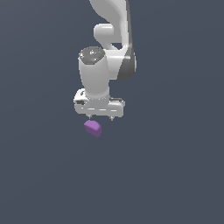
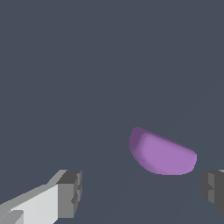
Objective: Pick up the object and move it to a goal position.
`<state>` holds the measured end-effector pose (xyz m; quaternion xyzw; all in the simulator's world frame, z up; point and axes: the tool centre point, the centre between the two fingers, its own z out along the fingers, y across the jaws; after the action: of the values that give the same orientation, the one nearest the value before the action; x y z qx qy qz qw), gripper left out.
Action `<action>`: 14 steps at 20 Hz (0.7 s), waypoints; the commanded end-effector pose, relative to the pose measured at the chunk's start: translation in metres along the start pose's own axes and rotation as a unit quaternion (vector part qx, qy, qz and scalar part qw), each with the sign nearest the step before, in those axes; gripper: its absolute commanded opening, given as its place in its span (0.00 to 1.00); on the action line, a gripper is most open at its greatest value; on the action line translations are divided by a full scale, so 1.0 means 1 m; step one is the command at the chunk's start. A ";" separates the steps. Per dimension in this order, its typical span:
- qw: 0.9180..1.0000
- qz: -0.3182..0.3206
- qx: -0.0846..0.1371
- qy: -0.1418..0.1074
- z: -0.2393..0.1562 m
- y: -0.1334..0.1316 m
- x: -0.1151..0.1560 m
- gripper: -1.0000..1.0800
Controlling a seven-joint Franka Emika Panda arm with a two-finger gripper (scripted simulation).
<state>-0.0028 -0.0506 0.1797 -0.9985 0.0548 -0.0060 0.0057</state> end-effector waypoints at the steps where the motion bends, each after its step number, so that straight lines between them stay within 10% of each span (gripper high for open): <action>1: 1.000 0.000 0.000 0.000 0.000 0.000 0.000 0.96; 14: 1.000 -0.029 -0.008 0.006 -0.012 -0.003 0.001 0.96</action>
<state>-0.0015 -0.0474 0.1922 -0.9996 0.0261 -0.0121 -0.0023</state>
